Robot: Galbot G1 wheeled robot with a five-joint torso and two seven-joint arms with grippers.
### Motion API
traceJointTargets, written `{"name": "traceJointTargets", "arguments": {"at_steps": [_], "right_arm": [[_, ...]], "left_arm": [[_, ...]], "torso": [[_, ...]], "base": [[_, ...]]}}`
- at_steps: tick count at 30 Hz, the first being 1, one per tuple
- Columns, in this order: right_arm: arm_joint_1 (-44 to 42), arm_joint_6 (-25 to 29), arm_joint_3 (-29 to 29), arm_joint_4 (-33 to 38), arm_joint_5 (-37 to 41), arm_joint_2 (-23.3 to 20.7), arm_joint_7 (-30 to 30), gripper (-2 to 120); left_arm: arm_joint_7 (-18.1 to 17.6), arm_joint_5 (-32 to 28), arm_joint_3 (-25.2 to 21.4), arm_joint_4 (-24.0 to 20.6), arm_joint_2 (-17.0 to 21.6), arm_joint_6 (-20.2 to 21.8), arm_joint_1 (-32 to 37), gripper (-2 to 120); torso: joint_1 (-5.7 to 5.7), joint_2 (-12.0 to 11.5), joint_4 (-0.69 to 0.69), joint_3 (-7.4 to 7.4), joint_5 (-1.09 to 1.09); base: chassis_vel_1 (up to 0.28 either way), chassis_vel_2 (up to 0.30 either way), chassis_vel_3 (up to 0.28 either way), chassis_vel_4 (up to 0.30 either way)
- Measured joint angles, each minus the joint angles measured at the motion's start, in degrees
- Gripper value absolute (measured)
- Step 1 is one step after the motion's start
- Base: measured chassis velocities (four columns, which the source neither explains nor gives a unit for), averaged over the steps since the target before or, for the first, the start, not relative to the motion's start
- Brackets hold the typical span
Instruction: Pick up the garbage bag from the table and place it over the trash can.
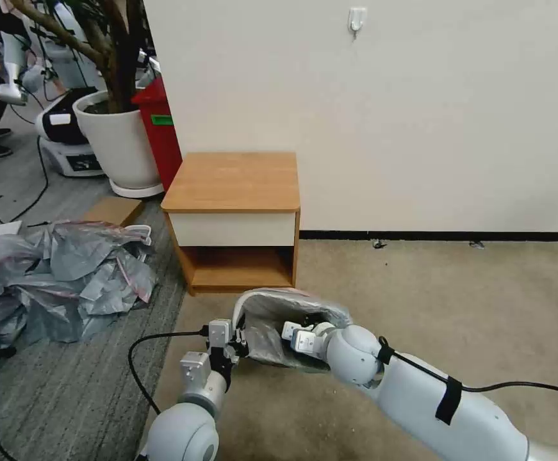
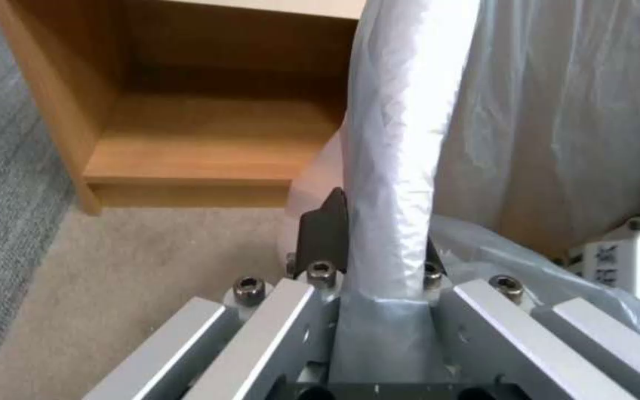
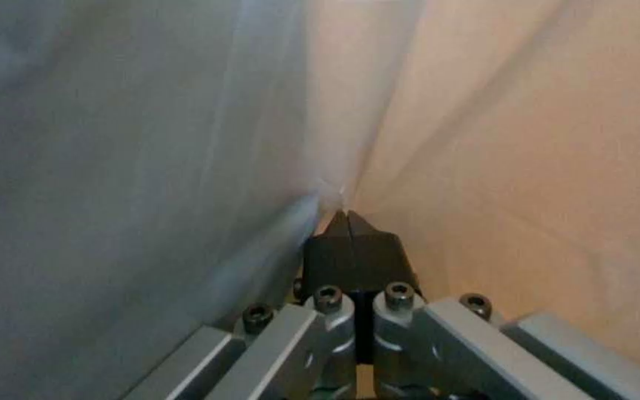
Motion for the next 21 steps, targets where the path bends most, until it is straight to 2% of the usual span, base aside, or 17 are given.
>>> {"name": "traceJointTargets", "arguments": {"at_steps": [12, 21], "right_arm": [[0.4, 0.1, -0.4, -3.9, -1.8, 1.4, -0.1, 0], [0.5, 0.0, 0.1, -3.6, 0.6, 1.2, -0.3, 0]], "left_arm": [[0.1, -0.1, 0.2, 0.1, -0.2, 0.1, 0.0, 3], [0.2, 0.2, 0.7, 1.5, -0.3, 0.0, -0.9, 3]], "torso": [[0.0, 0.0, 0.0, 0.0, 0.0], [0.0, 0.0, 0.0, 0.0, 0.0]], "base": [[0.0, 0.0, 0.0, 0.0], [0.0, 0.0, 0.0, 0.0]]}}
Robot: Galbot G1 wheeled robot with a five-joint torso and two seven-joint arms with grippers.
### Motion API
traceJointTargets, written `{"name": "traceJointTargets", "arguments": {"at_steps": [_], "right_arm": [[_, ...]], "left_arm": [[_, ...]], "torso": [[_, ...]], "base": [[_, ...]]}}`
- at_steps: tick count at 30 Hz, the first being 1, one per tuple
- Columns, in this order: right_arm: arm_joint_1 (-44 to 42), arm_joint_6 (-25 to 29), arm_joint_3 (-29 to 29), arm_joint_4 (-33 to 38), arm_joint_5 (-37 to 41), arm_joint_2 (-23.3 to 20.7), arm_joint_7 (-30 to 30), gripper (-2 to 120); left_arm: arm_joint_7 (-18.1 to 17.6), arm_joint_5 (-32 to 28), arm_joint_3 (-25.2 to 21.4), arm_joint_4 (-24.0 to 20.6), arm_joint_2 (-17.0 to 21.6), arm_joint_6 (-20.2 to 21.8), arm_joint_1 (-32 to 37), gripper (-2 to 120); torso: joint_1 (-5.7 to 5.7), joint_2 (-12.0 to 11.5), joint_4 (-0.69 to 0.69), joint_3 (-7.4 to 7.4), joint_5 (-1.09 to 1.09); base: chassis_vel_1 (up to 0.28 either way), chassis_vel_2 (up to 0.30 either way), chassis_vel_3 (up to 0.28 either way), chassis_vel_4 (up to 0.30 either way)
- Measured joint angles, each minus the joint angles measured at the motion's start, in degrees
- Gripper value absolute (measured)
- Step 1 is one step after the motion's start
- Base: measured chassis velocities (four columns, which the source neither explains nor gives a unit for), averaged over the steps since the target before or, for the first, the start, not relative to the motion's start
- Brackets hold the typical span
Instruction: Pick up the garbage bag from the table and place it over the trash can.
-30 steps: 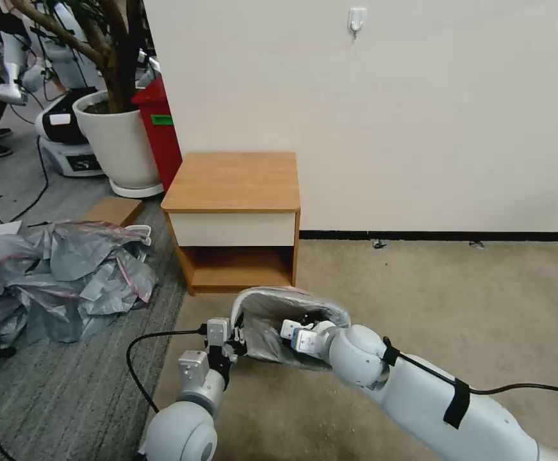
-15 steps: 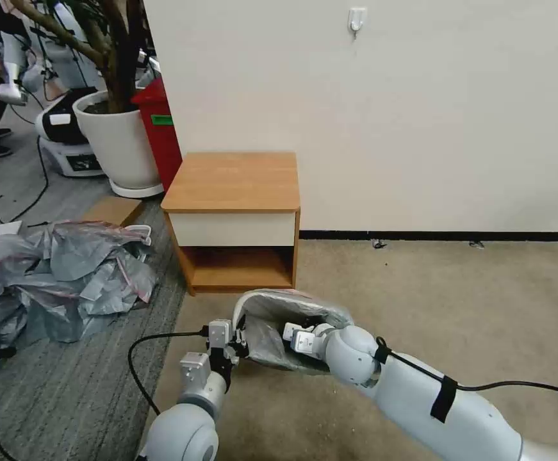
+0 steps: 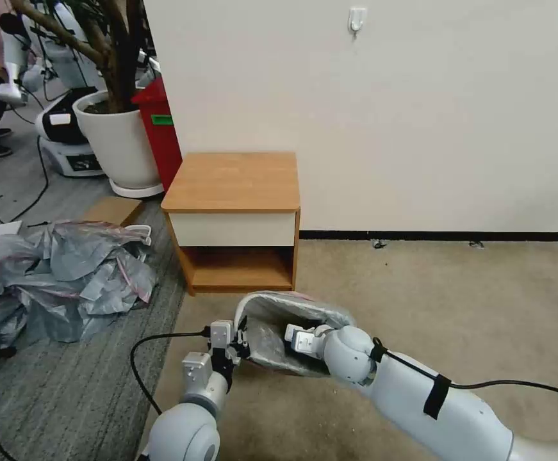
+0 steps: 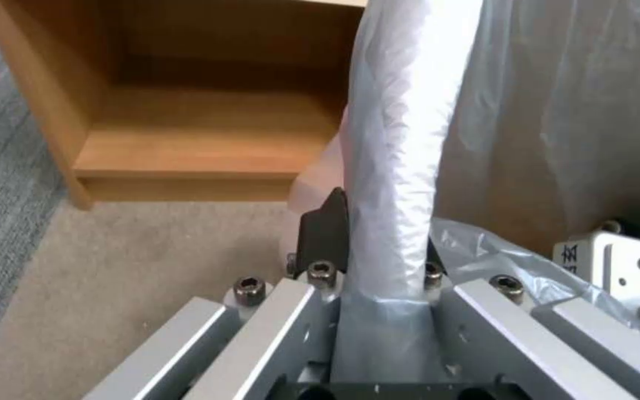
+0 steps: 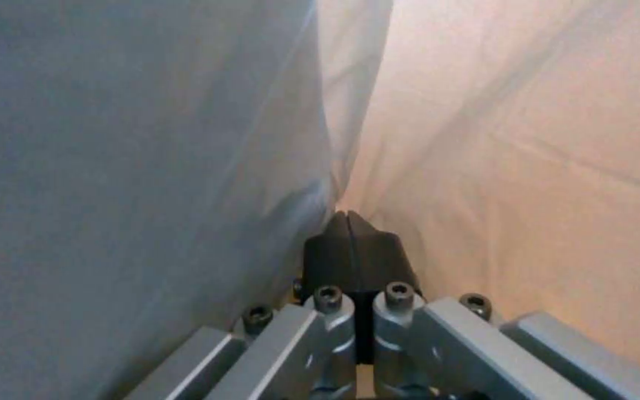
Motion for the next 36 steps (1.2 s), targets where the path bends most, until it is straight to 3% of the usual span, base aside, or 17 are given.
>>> {"name": "traceJointTargets", "arguments": {"at_steps": [16, 36], "right_arm": [[1.1, -0.1, 0.4, -1.7, 3.9, 0.7, 0.9, 0], [0.8, -0.1, 0.4, -2.9, 0.6, 1.9, 1.6, 0]], "left_arm": [[0.0, 0.1, 0.7, 0.4, -0.3, -0.1, -0.5, 3], [-0.1, 0.1, 1.0, 0.9, -0.6, 0.0, -0.9, 3]], "torso": [[0.0, 0.0, 0.0, 0.0, 0.0], [0.0, 0.0, 0.0, 0.0, 0.0]], "base": [[0.0, 0.0, 0.0, 0.0], [0.0, 0.0, 0.0, 0.0]]}}
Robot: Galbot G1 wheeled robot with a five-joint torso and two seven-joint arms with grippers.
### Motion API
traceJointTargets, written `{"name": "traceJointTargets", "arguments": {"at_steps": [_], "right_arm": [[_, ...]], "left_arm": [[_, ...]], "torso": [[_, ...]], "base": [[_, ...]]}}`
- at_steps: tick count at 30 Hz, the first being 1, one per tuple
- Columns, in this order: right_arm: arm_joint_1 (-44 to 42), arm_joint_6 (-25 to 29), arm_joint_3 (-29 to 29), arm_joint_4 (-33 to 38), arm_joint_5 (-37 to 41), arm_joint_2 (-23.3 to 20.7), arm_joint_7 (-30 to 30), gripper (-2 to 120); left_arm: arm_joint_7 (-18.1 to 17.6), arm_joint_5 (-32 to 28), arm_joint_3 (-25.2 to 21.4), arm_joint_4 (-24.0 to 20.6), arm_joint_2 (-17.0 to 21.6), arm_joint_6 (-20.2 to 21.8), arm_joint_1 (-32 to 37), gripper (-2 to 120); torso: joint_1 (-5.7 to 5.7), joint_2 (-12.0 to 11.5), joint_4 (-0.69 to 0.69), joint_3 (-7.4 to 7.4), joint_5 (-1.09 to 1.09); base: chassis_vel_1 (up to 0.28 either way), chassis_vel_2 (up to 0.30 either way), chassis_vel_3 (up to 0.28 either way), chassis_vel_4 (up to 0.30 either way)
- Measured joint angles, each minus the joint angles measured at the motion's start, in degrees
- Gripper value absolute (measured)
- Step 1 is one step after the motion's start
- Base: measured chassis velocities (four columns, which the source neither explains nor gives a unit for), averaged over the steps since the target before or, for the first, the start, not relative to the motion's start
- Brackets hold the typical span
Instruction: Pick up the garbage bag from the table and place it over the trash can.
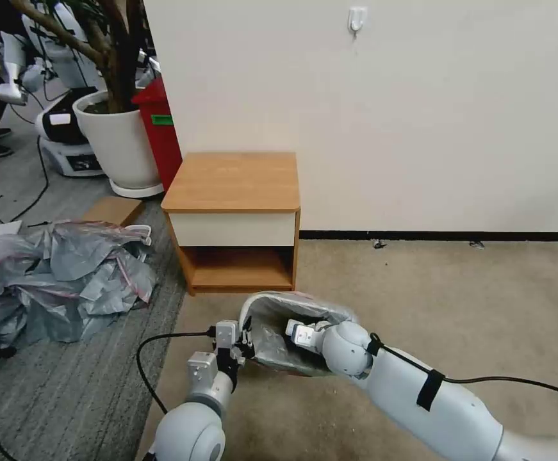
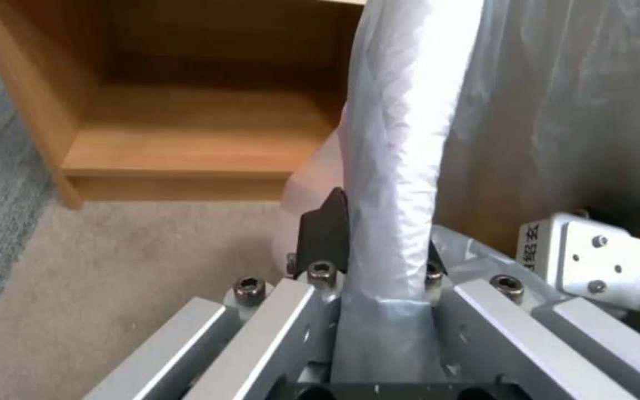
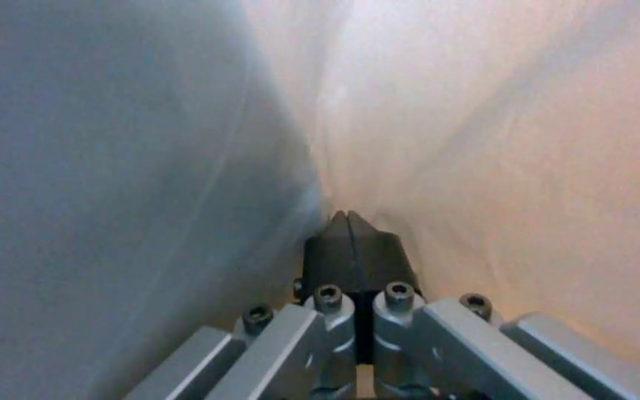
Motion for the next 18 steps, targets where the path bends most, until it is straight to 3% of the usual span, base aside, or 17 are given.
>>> {"name": "traceJointTargets", "arguments": {"at_steps": [18], "right_arm": [[-1.0, 0.0, -0.3, 2.8, 0.1, -0.2, 0.1, 0]], "left_arm": [[-0.6, 0.0, 0.8, 2.4, -0.3, 0.1, -2.0, 3]], "torso": [[0.0, 0.0, 0.0, 0.0, 0.0]], "base": [[0.0, 0.0, 0.0, 0.0]]}}
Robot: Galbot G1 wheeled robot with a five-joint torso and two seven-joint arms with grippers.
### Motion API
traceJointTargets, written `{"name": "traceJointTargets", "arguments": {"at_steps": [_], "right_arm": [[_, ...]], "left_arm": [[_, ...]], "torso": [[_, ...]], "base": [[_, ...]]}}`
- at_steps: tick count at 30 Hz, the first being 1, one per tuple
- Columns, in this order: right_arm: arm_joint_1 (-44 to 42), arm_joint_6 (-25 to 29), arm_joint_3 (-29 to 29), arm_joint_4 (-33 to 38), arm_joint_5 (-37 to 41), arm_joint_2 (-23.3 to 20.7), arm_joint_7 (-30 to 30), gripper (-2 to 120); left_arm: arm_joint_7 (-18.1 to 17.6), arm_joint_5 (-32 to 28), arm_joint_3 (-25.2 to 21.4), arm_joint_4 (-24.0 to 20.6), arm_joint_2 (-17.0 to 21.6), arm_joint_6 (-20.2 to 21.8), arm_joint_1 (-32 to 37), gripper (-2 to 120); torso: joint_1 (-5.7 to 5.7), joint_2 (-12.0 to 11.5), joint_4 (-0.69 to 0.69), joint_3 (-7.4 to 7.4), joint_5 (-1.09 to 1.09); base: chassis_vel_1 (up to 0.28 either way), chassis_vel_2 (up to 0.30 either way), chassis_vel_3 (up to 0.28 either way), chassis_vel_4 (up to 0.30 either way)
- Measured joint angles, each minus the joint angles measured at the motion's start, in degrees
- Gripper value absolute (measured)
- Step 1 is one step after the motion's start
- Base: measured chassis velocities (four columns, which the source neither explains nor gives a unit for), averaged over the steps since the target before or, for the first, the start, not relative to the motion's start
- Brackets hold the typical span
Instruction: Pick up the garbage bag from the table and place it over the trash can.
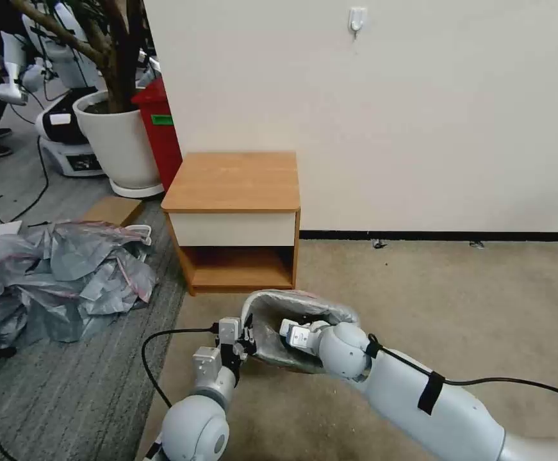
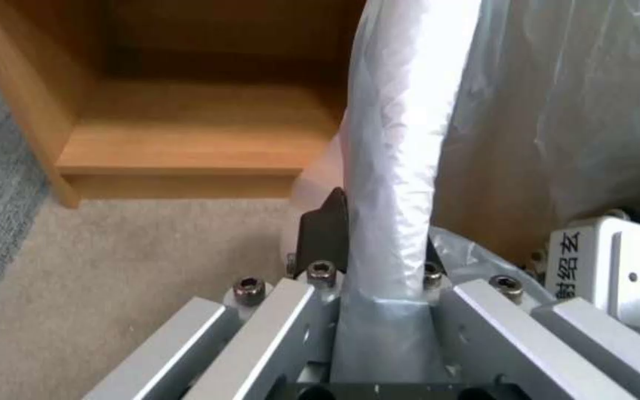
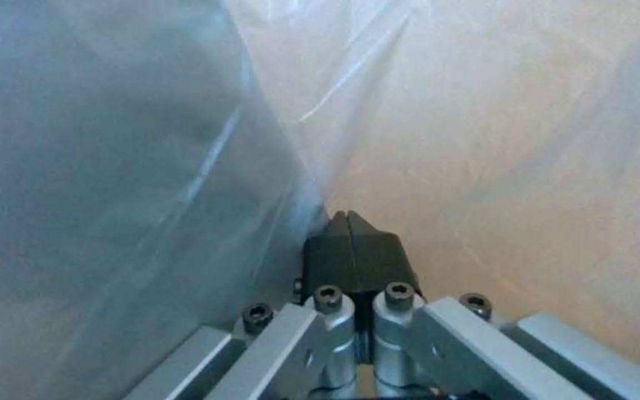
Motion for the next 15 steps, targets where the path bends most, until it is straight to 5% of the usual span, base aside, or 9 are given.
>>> {"name": "traceJointTargets", "arguments": {"at_steps": [15], "right_arm": [[-1.4, 0.0, 0.2, 4.2, 1.6, -0.9, 0.8, 0]], "left_arm": [[-1.3, -1.9, 0.2, 0.7, -0.5, 0.3, -0.6, 3]], "torso": [[0.0, 0.0, 0.0, -0.01, 0.0]], "base": [[0.0, 0.0, 0.0, 0.0]]}}
